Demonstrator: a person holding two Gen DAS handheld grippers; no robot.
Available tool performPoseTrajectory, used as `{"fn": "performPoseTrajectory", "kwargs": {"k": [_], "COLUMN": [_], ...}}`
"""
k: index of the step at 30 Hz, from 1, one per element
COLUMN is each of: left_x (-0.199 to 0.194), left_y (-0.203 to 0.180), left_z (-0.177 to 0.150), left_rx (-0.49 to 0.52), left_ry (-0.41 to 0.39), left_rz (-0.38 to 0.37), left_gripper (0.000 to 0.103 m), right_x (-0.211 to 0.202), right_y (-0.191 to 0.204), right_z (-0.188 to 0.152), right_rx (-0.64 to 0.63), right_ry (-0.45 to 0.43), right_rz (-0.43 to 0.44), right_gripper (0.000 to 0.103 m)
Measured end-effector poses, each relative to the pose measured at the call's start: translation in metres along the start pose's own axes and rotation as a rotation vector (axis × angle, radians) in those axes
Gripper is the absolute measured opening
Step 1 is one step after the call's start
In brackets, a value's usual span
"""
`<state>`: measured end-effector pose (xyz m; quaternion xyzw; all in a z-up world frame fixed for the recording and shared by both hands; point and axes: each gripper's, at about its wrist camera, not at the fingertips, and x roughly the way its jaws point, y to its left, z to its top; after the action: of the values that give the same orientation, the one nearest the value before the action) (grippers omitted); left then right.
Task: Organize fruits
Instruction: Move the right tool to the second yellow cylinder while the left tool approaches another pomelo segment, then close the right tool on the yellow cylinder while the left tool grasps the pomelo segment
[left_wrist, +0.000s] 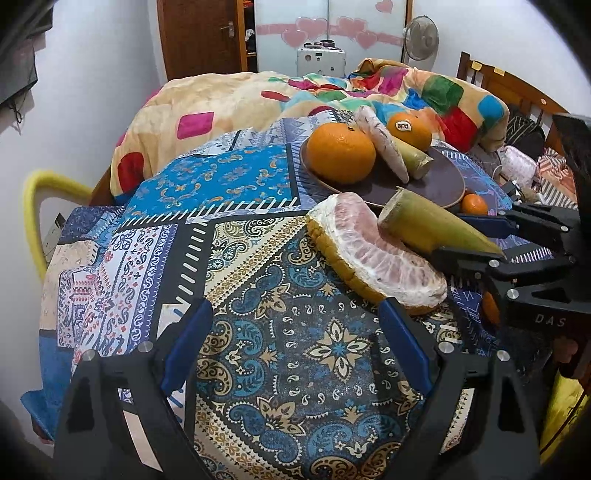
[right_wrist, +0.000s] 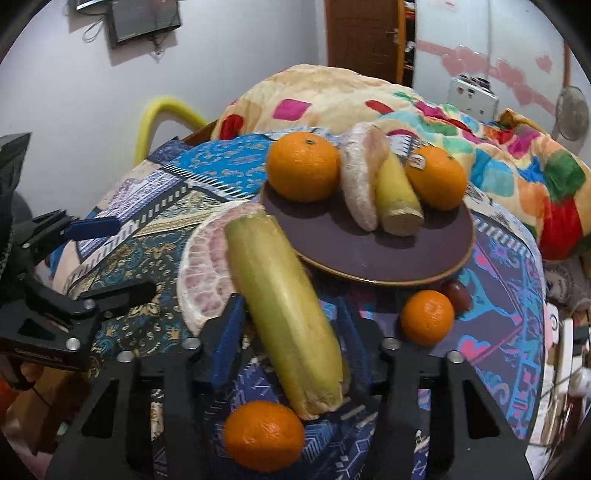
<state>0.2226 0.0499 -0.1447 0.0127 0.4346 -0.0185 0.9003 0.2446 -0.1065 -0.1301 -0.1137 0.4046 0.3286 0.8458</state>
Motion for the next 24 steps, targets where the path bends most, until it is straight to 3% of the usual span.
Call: {"fn": "performPoseTrajectory", "kwargs": {"k": [10, 24], "left_x": [0.004, 0.041], "left_y": [-0.015, -0.039], "left_z": [0.013, 0.034], "left_rx": [-0.01, -0.098], "left_ry": [-0.003, 0.081], "left_rz": [-0.046, -0.135], "left_gripper": [0.095, 0.096], "right_x": [-0.015, -0.047], "right_y": [0.004, -0.029], "right_z": [-0.002, -0.031], "right_rx": [-0.031, 0.003], "right_ry": [-0.049, -0.05], "right_rz": [-0.017, -0.131], "right_gripper": [0.035, 0.034]}}
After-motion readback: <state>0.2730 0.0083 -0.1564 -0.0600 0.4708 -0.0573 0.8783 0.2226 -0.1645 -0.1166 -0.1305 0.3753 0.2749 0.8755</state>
